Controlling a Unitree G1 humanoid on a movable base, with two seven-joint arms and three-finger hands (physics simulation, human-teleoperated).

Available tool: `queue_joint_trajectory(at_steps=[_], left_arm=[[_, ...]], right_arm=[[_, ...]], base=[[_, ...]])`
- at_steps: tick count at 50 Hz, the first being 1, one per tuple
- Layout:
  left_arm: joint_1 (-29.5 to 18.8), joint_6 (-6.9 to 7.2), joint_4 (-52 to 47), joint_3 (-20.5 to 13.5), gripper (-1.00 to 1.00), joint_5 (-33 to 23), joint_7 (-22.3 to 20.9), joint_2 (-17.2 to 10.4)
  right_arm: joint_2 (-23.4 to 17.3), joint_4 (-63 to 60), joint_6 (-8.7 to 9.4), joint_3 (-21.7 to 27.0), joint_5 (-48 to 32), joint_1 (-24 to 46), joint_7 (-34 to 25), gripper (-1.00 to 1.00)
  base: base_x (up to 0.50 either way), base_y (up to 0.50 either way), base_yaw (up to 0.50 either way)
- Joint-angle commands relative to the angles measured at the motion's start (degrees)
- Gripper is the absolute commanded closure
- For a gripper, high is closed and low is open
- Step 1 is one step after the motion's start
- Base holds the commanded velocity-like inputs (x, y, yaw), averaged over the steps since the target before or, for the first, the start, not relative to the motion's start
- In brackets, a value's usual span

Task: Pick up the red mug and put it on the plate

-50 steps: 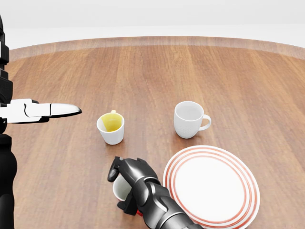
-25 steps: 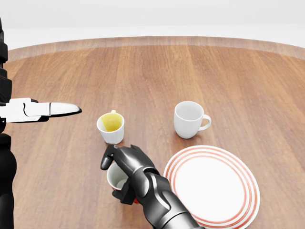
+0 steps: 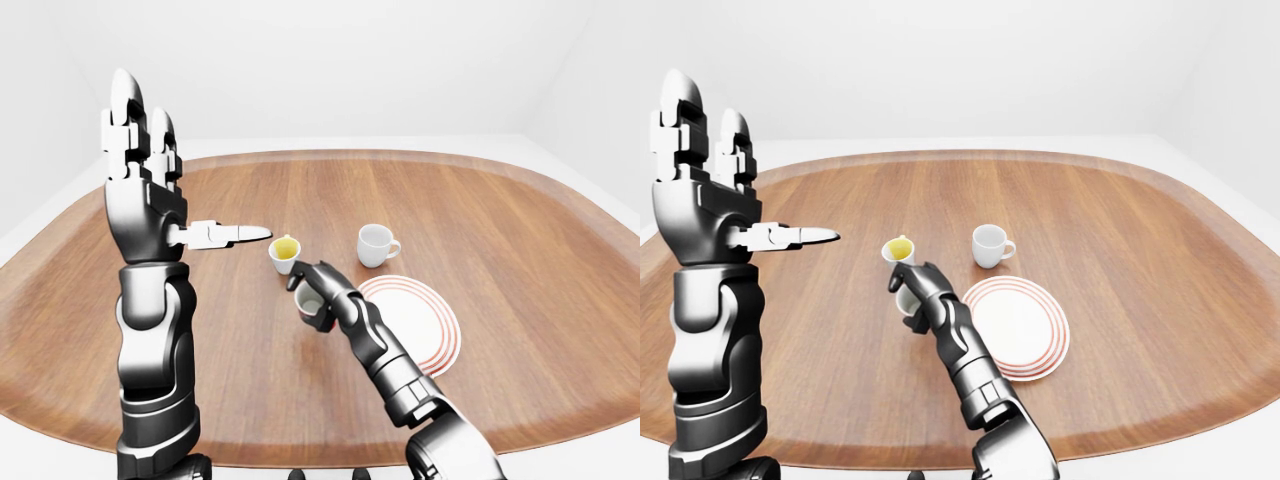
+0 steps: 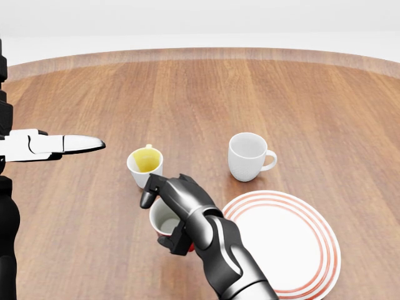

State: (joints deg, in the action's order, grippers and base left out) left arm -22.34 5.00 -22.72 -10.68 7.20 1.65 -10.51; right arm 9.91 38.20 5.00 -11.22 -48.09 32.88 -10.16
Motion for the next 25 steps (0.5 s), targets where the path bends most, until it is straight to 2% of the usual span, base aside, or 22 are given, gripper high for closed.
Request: queue_joint_trajectory(at_steps=[1, 25], left_arm=[[-0.04, 0.00, -0.54, 0.09, -1.00, -0.09, 0.07, 0.10], [-0.46, 0.00, -1.96, 0.89, -1.00, -0.96, 0.04, 0.68]], right_arm=[[-2.06, -5.82, 0.00, 0.84, -1.21, -1.99, -2.35, 1.00], [-5.86, -15.66, 0.00, 2.68, -1.08, -4.89, -6.39, 1.00]], base=[[0.00, 0.00, 0.00], [0.00, 0.00, 0.00]])
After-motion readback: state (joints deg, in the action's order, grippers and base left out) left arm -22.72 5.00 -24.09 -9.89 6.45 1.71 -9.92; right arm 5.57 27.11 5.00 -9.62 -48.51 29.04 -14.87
